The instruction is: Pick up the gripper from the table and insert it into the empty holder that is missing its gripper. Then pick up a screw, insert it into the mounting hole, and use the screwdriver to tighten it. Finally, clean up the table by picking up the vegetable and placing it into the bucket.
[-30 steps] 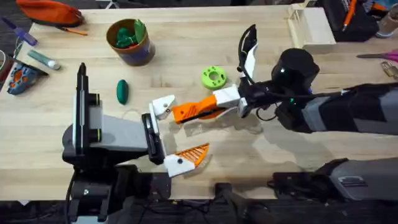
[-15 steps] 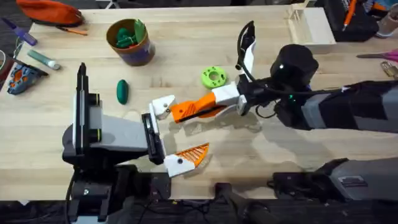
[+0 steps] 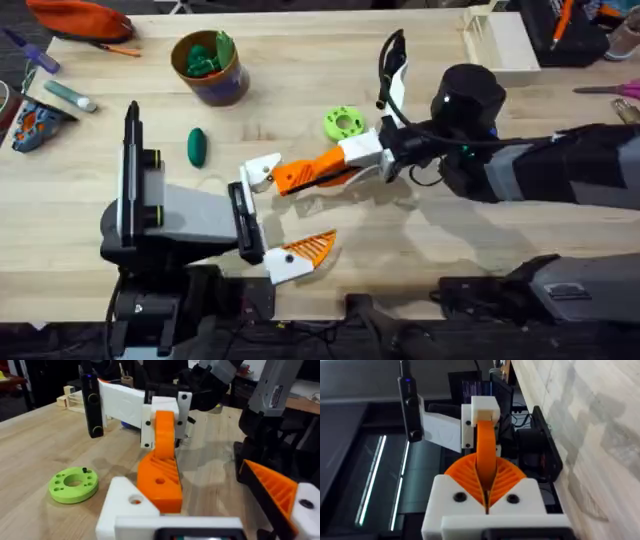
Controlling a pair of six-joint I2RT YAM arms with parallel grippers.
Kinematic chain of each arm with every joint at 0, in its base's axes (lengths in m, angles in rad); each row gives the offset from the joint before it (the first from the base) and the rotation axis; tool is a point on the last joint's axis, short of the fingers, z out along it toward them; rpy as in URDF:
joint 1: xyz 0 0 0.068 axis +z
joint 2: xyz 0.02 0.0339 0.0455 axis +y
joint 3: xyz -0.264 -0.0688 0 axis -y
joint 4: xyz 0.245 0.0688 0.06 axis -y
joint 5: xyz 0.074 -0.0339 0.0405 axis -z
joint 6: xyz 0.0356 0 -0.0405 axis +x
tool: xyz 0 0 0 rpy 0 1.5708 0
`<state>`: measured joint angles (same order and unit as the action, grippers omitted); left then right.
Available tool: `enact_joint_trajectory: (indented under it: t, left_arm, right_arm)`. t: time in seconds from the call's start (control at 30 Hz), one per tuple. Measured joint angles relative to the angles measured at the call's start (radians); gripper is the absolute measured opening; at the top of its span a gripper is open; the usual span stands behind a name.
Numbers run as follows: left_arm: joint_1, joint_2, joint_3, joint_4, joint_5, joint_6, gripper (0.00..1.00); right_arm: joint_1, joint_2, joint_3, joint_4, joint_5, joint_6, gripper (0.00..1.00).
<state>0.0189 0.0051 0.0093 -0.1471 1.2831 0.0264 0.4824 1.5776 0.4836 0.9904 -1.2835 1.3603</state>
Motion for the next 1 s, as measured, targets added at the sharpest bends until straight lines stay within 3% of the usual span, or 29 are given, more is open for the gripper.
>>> enact_joint_trajectory:
  t: [1.0]
  left_arm:
    - [0.000,0.000,0.000,0.001,-0.007,0.000,0.985]
  right_arm:
    - [0.026,0.000,0.023,-0.019,0.039,-0.077,0.008]
